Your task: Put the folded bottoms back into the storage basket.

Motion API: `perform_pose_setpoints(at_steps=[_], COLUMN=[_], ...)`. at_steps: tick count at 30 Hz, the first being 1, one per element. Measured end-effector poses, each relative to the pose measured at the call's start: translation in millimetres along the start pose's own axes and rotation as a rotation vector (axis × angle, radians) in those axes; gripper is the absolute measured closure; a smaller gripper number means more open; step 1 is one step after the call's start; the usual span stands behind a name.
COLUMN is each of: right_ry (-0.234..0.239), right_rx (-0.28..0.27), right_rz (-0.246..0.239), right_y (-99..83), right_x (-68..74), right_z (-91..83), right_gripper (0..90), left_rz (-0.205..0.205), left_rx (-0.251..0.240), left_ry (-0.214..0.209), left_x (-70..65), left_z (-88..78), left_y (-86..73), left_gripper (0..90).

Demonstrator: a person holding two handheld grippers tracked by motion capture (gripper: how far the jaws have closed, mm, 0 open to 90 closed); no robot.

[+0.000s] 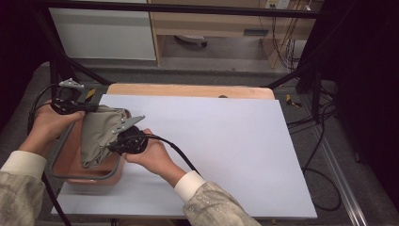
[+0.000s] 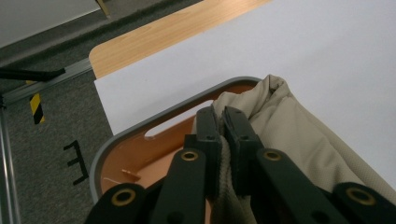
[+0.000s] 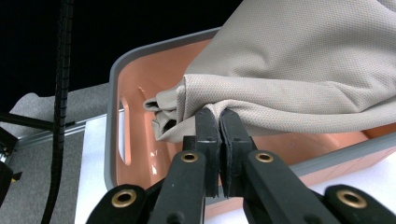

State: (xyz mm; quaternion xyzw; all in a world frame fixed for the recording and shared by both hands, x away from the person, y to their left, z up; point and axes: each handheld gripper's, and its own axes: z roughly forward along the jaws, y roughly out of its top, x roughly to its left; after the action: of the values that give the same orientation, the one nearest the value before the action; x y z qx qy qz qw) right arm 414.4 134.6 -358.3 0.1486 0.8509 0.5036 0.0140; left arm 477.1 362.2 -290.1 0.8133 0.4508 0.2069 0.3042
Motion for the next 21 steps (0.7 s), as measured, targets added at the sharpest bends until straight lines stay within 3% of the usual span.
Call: perform_pose_setpoints(at_steps=[14, 15, 18, 21], right_ry=[0.021, 0.023, 0.011, -0.004], right_rx=[0.042, 0.048, 0.055, 0.026], right_rz=[-0.005, 0.008, 0.040, 0.051], right_y=[-4.1, -4.8, -6.1, -5.0], right_x=[2.6, 3.1, 2.8, 3.8], right_z=[20.3, 21.5, 19.9, 5.3], right_gripper=[87.6, 85.7, 68.0, 58.8], left_rz=[-0.024, -0.030, -0.048, -0.056], left_rx=[0.019, 0.021, -0.002, -0.063], left_ry=[-0.007, 0.001, 0.033, 0.051], left_x=[8.7, 8.7, 8.3, 2.3], left_z=[9.0, 11.4, 14.3, 9.6], left_y=[-16.5, -18.3, -21.2, -20.6], left_gripper=[84.5, 80.8, 57.8, 52.0])
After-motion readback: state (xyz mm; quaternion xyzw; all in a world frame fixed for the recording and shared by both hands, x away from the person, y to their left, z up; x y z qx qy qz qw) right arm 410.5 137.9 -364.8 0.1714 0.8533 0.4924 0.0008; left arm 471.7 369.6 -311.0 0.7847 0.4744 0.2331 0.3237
